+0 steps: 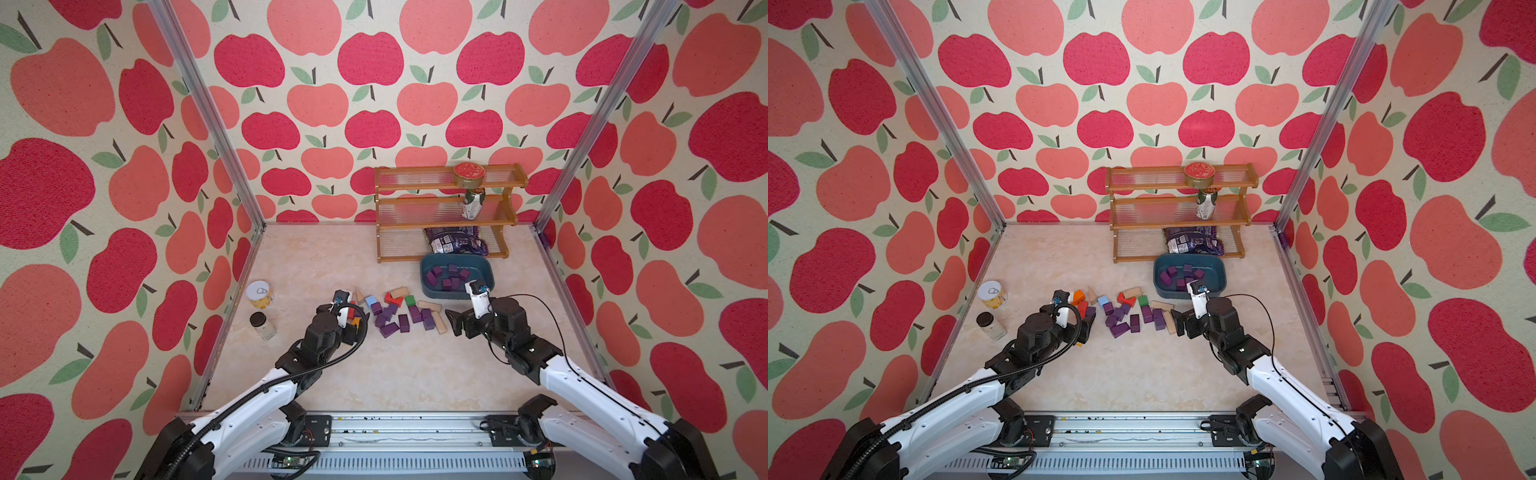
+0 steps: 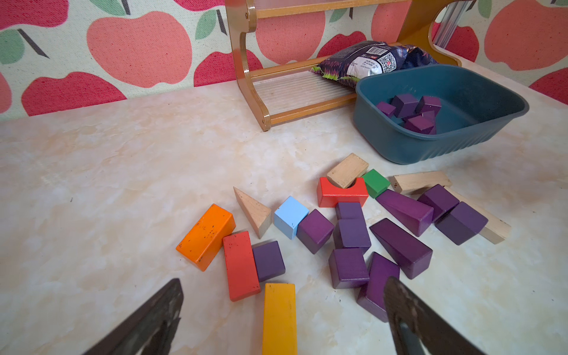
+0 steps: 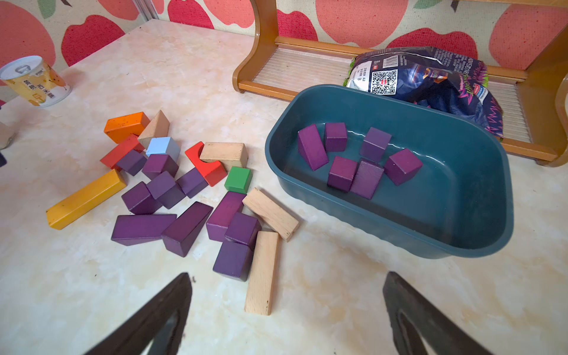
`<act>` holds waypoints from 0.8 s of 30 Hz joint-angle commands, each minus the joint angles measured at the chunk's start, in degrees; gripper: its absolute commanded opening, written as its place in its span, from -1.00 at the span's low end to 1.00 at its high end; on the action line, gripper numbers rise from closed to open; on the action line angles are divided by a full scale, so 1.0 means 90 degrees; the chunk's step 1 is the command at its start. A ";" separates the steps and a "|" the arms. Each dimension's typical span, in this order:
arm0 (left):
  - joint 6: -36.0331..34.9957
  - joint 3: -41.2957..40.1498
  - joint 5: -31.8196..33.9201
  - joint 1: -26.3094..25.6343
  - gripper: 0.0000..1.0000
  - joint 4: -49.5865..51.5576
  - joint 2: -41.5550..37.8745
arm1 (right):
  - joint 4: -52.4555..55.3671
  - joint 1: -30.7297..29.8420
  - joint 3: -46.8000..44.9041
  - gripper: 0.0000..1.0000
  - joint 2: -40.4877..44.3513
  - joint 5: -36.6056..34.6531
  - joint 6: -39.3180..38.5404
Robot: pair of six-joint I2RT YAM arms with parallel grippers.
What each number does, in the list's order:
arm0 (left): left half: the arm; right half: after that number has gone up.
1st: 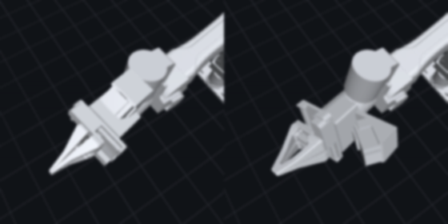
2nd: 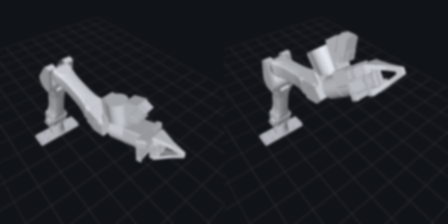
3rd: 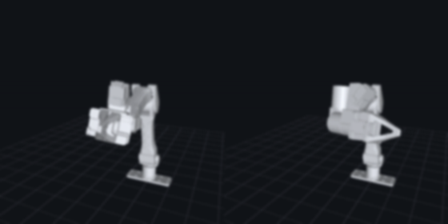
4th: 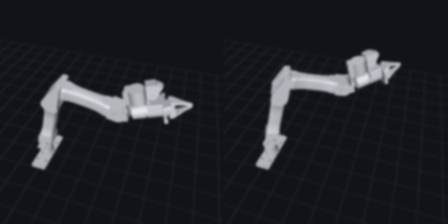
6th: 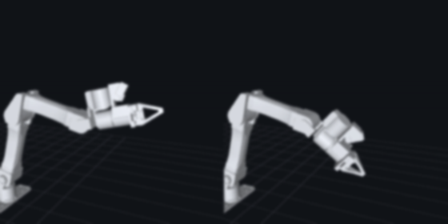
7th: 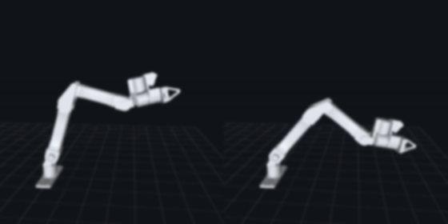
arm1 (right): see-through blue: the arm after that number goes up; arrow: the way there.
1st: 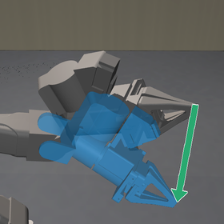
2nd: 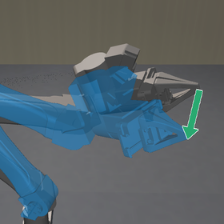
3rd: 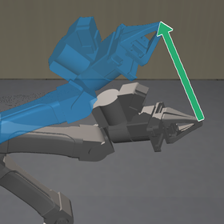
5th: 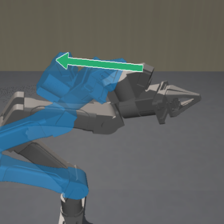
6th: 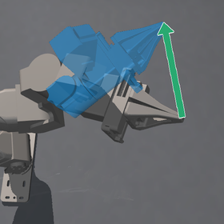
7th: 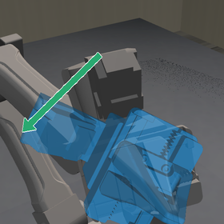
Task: Pick purple bricks into the storage bin
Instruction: Pick up the building block from the center of the board.
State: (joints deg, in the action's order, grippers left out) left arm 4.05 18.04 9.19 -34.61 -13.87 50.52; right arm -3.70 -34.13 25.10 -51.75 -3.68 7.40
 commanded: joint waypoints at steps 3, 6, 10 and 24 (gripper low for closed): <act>0.0077 -0.0003 0.0092 0.0020 0.99 0.0026 -0.0028 | -0.0573 -0.0026 -0.0411 0.99 0.0312 0.0421 -0.0227; 0.0031 -0.0003 0.0092 0.0027 0.99 0.0009 -0.0046 | -0.0750 -0.0033 -0.0440 0.99 0.0192 0.0849 -0.0245; -0.0039 -0.0193 -0.0021 0.0033 0.99 -0.0041 -0.0029 | -0.0955 -0.0030 -0.0433 0.99 -0.0208 0.1151 -0.0288; -0.0069 -0.0188 0.0053 0.0037 0.99 -0.0027 0.0028 | -0.0870 -0.0062 -0.0205 0.50 -0.1251 0.0848 0.0045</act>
State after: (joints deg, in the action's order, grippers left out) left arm 3.95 16.82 9.13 -34.61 -13.96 50.68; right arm -12.43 -34.13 21.74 -62.04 5.30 6.46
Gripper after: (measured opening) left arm 0.994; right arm 0.758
